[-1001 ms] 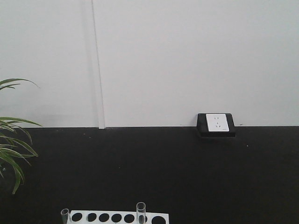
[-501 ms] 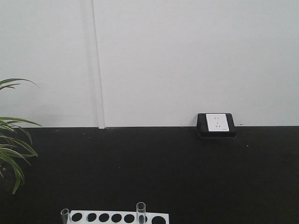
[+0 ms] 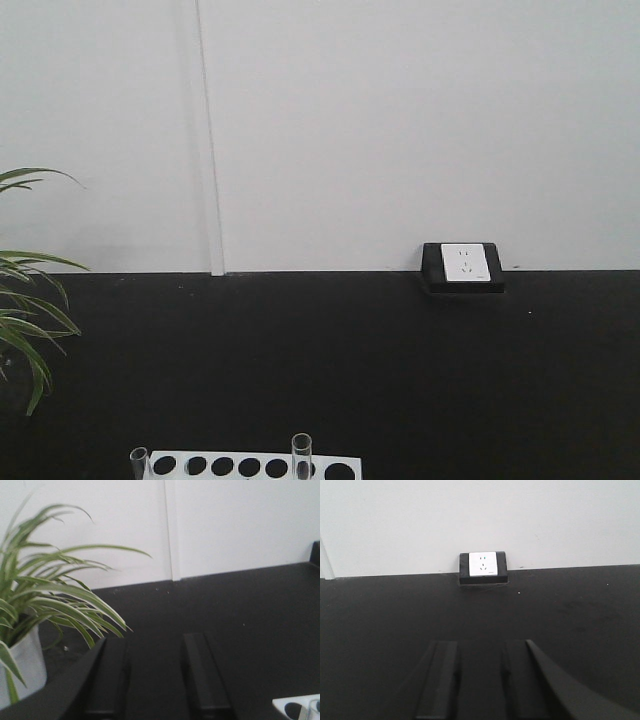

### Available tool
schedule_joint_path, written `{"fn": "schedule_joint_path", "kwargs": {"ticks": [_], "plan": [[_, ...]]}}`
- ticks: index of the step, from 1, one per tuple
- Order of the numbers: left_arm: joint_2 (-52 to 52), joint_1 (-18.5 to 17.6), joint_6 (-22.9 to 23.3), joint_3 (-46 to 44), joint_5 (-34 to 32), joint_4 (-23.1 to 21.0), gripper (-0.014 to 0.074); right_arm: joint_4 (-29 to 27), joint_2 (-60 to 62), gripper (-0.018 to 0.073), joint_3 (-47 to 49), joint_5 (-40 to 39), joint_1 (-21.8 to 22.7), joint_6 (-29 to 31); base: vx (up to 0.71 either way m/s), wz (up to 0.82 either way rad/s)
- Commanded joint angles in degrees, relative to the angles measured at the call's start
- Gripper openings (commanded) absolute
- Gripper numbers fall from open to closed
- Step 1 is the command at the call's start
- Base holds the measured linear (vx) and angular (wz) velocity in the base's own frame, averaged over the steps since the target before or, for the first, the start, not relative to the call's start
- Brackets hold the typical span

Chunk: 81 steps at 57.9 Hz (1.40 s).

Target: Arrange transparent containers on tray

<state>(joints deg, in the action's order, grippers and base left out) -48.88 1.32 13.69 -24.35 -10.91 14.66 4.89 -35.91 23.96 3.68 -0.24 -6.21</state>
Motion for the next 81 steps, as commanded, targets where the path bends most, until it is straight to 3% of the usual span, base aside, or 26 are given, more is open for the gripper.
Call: {"fn": "schedule_joint_path", "kwargs": {"ticks": [1,12,25,36,54,72,81], "plan": [[-2.73,-0.15,0.21,-1.95,-7.86,-0.15,0.0447,0.08,-0.28,0.0396,1.98,-5.78,0.24,0.2,0.0,0.0],[-6.56,-1.56,5.99,-1.66,-10.41,0.14,0.0432,0.02,-0.28,0.0405,1.76,-5.83,0.24,0.14,0.0,0.0],[-9.19,-6.19,6.29,7.85,-29.28,7.75,0.0418,0.02,-0.28,0.0405,1.76,-6.31,0.21,0.14,0.0,0.0],[-14.02,-8.16,6.3,14.76,-36.69,10.79,0.0424,0.02,-0.28,0.0405,1.76,-6.23,0.21,0.14,0.0,0.0],[-22.47,-8.81,7.89,14.77,-41.31,10.79,0.0536,0.02,-0.28,0.0405,1.76,-6.0,0.21,0.14,0.0,0.0],[-32.11,-8.81,9.15,7.28,-43.99,10.87,0.0539,0.02,-0.28,0.0405,1.76,-5.79,0.21,0.14,0.0,0.0],[-35.66,-8.81,9.39,3.93,-44.24,13.41,0.0538,0.02,-0.28,0.0405,1.76,-4.94,0.21,0.2,0.0,0.0]]}}
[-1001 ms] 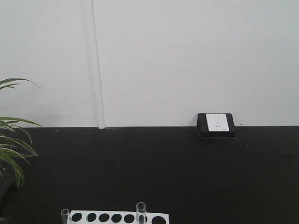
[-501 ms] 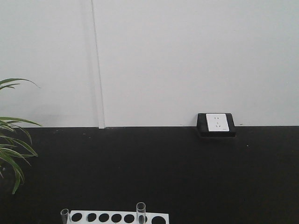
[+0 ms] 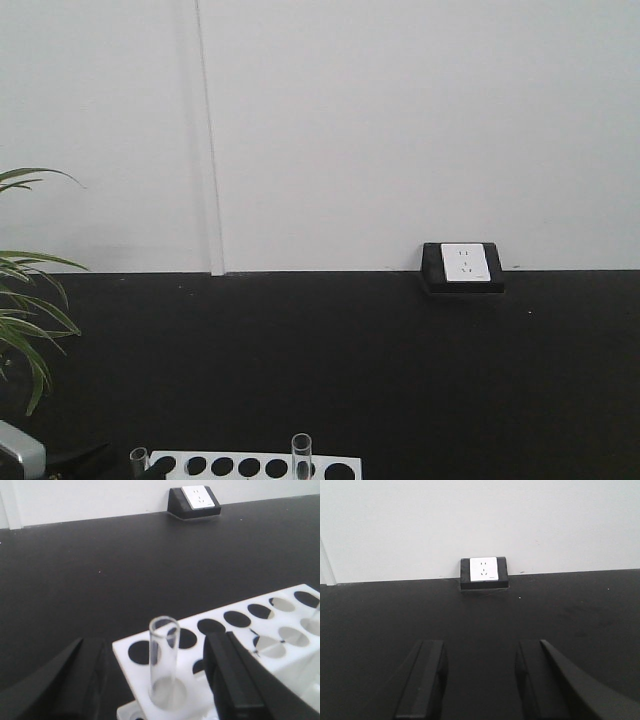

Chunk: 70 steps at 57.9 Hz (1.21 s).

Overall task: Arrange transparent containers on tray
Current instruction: 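Grasp the clear tube with the left gripper and lift it out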

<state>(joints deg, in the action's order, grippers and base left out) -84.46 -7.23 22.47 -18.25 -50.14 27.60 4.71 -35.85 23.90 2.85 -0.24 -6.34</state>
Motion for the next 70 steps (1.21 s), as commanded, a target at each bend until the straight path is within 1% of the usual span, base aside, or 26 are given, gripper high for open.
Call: {"fn": "schedule_joint_path", "kwargs": {"ticks": [1,12,22,27,33,34,35,44,53,64,70], "plan": [[-0.34,-0.26,0.61,-2.28,-5.21,0.47,0.0538,0.2,-0.33,0.0405,1.82,-3.97,0.21,0.33,0.0,0.0],[-3.9,-0.26,1.49,-4.02,-6.89,0.39,0.0536,0.26,-0.33,0.0405,1.82,-3.43,0.21,0.33,0.0,0.0],[-5.91,-0.26,1.92,-5.14,-8.12,0.45,0.0508,0.26,-0.33,0.0405,1.82,-3.43,0.21,0.33,0.0,0.0],[-6.06,-0.26,1.97,-5.16,-8.29,0.62,0.0479,0.26,-0.33,0.0404,1.82,-2.85,0.21,0.33,0.0,0.0],[-6.06,-0.26,1.97,-5.16,-8.26,0.62,0.042,0.26,-0.33,0.0404,1.82,-2.85,0.21,0.33,0.0,0.0],[-6.06,-0.26,1.97,-5.16,-9.06,0.91,0.0374,0.26,-0.33,0.0404,1.82,-2.85,0.21,0.33,0.0,0.0],[-6.06,-0.26,1.97,-5.16,-9.06,0.98,0.0363,0.26,-0.33,0.0404,1.82,-2.85,0.21,0.33,0.0,0.0],[-6.76,-0.26,1.97,-5.16,-9.29,0.97,0.0301,0.26,-0.33,0.0404,1.82,-2.85,0.21,0.33,0.0,0.0],[-7.7,-0.26,1.97,-5.16,-10.08,3.64,0.0242,0.26,-0.33,0.0404,1.82,-2.85,0.21,0.38,0.0,0.0],[-7.22,-0.26,2.08,-5.37,-10.24,3.37,0.0207,0.26,-0.33,0.0404,1.82,-2.85,0.21,0.38,0.0,0.0],[-5.9,-0.26,3.56,-5.44,-10.36,3.32,0.0207,0.26,-0.33,0.0404,1.82,-2.85,0.21,0.38,0.0,0.0]]}}
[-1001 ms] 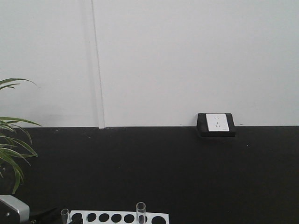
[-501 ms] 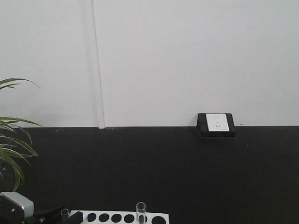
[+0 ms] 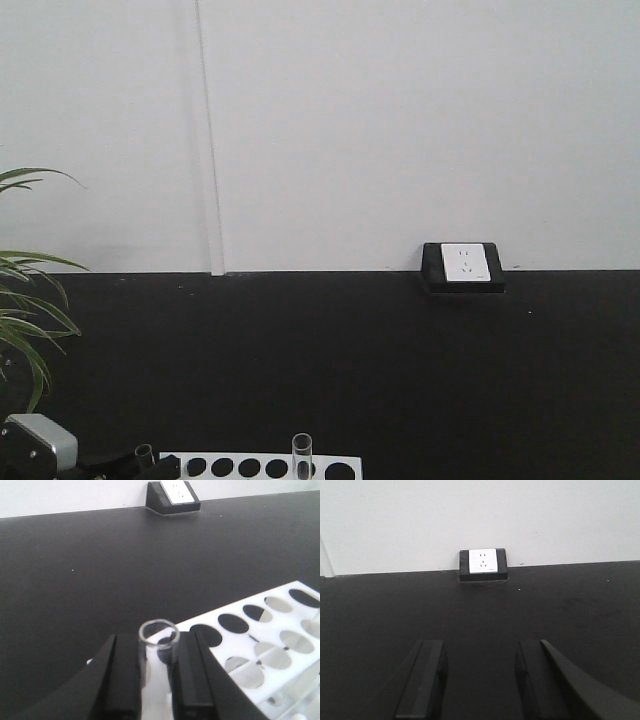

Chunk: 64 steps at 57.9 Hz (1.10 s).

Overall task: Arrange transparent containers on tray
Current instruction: 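Grasp the clear tube with the left gripper and lift it out, then move the right gripper to the rack and grasp another clear tube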

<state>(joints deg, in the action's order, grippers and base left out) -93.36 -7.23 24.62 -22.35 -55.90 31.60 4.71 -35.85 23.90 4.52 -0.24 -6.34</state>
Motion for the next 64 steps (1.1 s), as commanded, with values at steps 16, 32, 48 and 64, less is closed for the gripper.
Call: {"fn": "schedule_joint_path", "kwargs": {"ticks": [16,32,48,64], "plan": [[8.39,-0.2,1.33,-1.34,-2.25,-0.87,0.0208,0.26,-0.33,0.0404,1.82,-4.52,0.21,0.38,0.0,0.0],[15.42,-0.15,2.71,-1.36,-1.6,-6.2,0.0208,0.26,-0.33,0.0404,1.82,-4.52,0.21,0.38,0.0,0.0],[23.45,-0.15,4.23,-8.13,12.42,-6.47,0.0208,0.26,-0.33,0.0404,1.82,-4.22,0.21,0.37,0.0,0.0],[31.74,-0.15,4.29,-14.43,33.04,-6.64,0.0208,0.31,-0.33,0.0404,1.82,-4.52,0.21,0.37,0.0,0.0]]}}
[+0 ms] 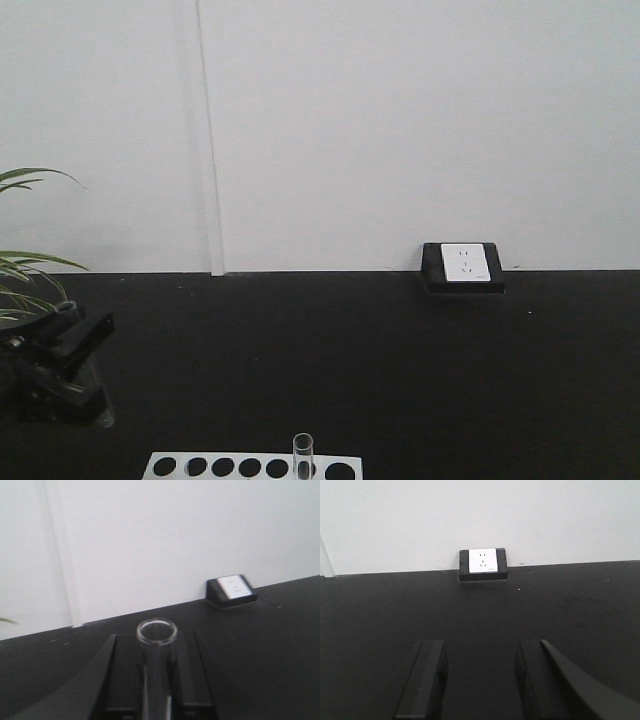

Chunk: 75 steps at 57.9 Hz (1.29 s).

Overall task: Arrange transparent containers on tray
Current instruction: 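Move the right gripper to the rack and grasp another clear tube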

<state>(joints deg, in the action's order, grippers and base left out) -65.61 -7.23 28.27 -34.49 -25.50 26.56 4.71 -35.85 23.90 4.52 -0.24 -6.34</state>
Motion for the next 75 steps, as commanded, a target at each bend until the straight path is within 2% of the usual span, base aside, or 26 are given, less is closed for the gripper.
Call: {"fn": "schedule_joint_path", "kwargs": {"ticks": [1,11,16,23,31,43,58,68,75], "plan": [[4.91,-0.15,0.64,-2.29,3.75,-1.6,0.0208,0.31,-0.33,0.0404,1.82,-4.52,0.21,0.37,0.0,0.0],[12.37,-0.15,0.64,-2.29,14.82,-1.6,0.0208,-0.17,-0.33,0.0404,1.82,-3.54,-0.19,0.08,0.0,0.0],[15.35,-0.15,0.64,-2.29,17.67,-1.6,0.0208,-0.01,-1.15,0.0404,1.82,-2.43,-3.25,0.55,0.0,0.0],[18.39,-0.15,0.64,-2.29,21.01,-1.6,0.0208,0.12,-4.33,0.0404,1.82,-3.64,-12.17,0.78,0.0,0.0],[20.36,-0.15,0.59,-2.29,23.55,-1.6,0.0208,0.36,-11.07,0.0404,1.82,-11.3,-23.31,0.78,0.0,0.0],[20.41,-0.15,0.59,-2.29,24.28,-1.6,0.0208,1.82,-24.92,0.0404,1.82,-24.28,-32.98,0.95,0.0,0.0],[20.41,-0.15,0.59,-2.29,24.28,-1.6,0.0208,1.82,-39.83,0.0428,2.1,-39.09,-38.64,0.88,0.0,0.0],[20.41,-0.15,0.59,-2.29,24.28,-1.6,0.0208,1.97,-45.99,0.0459,5.08,-39.87,-40.98,0.7,0.0,0.0],[20.41,-0.15,0.59,-2.29,24.28,-1.6,0.0208,1.79,-49.15,0.0461,7.88,-40.16,-40.96,0.82,0.0,0.0]]}}
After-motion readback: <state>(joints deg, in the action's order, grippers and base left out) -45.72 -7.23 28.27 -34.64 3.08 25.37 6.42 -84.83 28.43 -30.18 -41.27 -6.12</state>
